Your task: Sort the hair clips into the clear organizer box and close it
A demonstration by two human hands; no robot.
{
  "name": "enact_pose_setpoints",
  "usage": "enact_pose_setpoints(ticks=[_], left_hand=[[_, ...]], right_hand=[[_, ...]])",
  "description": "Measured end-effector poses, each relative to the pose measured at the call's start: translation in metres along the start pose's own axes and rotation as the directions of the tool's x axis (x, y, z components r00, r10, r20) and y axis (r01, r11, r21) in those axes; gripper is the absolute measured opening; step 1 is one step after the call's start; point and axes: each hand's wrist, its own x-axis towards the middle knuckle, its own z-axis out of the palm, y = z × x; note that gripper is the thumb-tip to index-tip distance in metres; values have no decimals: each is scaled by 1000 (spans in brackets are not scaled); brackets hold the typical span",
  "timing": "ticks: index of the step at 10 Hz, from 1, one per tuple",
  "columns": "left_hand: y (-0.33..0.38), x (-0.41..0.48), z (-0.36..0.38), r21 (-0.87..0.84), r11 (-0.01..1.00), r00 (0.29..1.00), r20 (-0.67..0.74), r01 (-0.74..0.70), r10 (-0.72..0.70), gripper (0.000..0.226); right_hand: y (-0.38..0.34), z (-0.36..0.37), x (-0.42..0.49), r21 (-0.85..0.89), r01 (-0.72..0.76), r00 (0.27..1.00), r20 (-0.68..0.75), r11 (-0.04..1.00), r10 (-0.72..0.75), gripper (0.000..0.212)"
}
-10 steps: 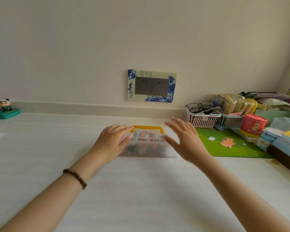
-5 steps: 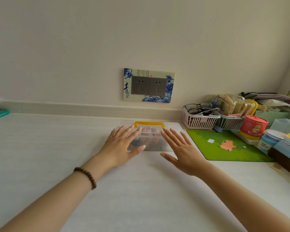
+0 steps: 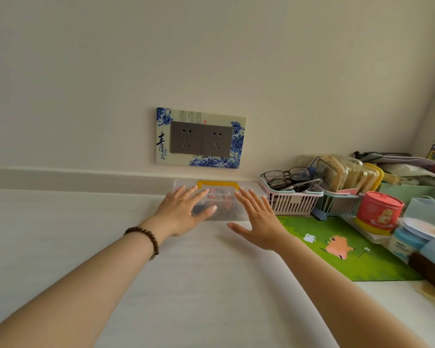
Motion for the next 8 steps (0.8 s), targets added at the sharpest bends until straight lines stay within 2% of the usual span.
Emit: enact_pose_setpoints(ticks=[3, 5, 7, 8], left_hand=[[-11, 51, 13, 0, 1000, 999, -21, -28, 28, 92], [-9, 52, 14, 9, 999, 999, -14, -32, 32, 88], [0, 50, 8, 50, 998, 998, 64, 26, -29, 75], [0, 39, 8, 53, 999, 1000, -21, 3, -2, 71]], right_hand=[[31, 19, 36, 35, -11, 998, -66, 999, 13, 88], [38, 26, 39, 45, -2, 995, -103, 999, 6, 85], [29, 12, 37, 25, -58, 998, 7, 998, 58, 77], [22, -5, 39, -3, -56, 994, 89, 998, 56, 80]])
